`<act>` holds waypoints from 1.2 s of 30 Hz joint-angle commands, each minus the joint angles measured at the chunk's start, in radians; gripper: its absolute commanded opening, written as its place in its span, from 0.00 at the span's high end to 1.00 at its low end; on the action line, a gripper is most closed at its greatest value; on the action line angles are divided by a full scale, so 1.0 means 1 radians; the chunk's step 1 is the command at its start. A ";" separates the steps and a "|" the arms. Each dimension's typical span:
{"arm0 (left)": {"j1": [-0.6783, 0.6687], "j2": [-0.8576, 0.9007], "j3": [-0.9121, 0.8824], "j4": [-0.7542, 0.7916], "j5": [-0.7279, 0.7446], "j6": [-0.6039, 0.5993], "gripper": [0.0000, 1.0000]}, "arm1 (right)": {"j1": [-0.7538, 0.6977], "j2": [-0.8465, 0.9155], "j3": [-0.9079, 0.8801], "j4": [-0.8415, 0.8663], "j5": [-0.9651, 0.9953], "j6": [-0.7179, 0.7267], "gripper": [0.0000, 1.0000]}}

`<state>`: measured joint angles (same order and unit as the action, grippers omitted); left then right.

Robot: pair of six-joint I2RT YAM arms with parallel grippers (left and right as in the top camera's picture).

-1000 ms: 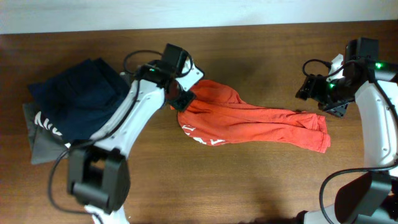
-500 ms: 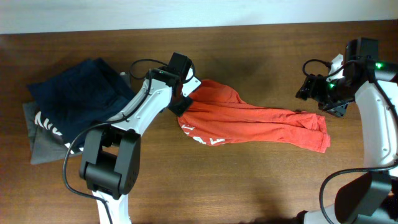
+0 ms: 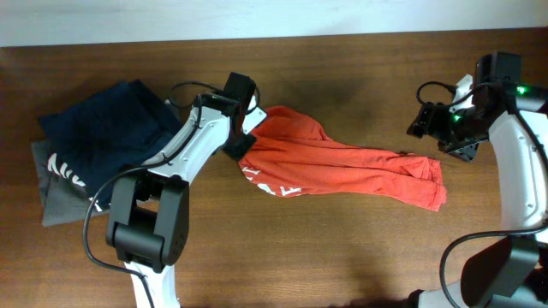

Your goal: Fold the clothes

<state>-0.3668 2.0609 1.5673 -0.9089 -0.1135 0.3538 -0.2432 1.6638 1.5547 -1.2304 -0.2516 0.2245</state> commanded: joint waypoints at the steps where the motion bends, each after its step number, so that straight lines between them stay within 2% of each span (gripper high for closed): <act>1: 0.006 -0.043 0.055 -0.033 -0.011 -0.040 0.52 | 0.002 -0.007 0.004 -0.004 0.002 -0.010 0.19; 8: 0.010 -0.127 0.085 -0.038 -0.006 -0.050 0.34 | 0.002 -0.007 0.004 0.004 0.002 -0.010 0.19; 20: 0.041 -0.010 0.053 0.052 -0.004 -0.042 0.34 | 0.002 -0.007 0.004 0.003 0.002 -0.010 0.19; 30: 0.052 0.019 0.053 0.041 0.042 0.004 0.34 | 0.002 -0.007 0.004 0.005 0.002 -0.011 0.19; 36: 0.052 0.073 0.052 -0.024 0.041 0.004 0.37 | 0.002 -0.007 0.004 0.003 0.002 -0.019 0.19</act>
<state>-0.3164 2.0815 1.6260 -0.9215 -0.0856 0.3424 -0.2432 1.6638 1.5547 -1.2266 -0.2512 0.2234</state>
